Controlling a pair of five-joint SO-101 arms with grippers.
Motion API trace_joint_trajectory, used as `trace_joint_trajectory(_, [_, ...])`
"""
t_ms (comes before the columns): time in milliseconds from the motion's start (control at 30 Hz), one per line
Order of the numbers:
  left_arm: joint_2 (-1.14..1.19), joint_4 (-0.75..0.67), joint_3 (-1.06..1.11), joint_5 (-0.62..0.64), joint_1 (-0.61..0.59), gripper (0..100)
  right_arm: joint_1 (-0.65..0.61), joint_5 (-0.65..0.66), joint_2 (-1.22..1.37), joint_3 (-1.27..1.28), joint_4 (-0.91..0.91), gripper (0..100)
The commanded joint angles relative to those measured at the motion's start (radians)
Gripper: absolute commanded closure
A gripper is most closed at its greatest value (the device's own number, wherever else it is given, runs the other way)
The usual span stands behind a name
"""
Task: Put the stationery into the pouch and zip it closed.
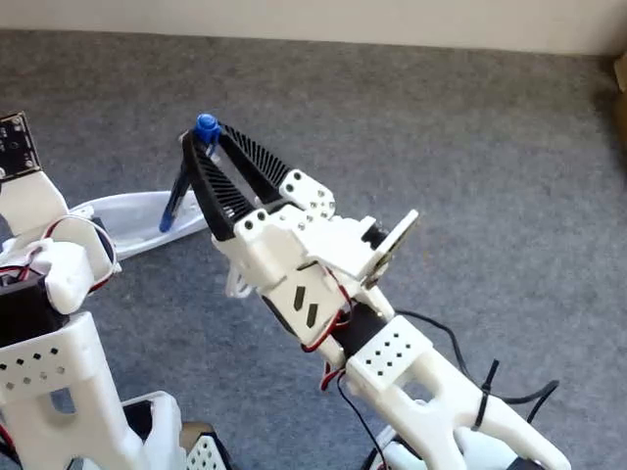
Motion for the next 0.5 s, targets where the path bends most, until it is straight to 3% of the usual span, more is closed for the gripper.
trace_joint_trajectory(0, [0.016, 0.021, -0.008, 0.006, 0.016, 99, -0.016, 0.121, -0.004, -0.031, -0.007, 99.4])
trace_joint_trajectory(300, [0.016, 0.020, -0.002, 0.006, 0.016, 99, -0.202, 0.439, -0.004, 0.157, -0.007, 99.4])
trace_joint_trajectory(467, [0.016, 0.015, 0.012, 0.006, 0.016, 99, -0.223, 0.476, -0.002, 0.183, -0.007, 99.4])
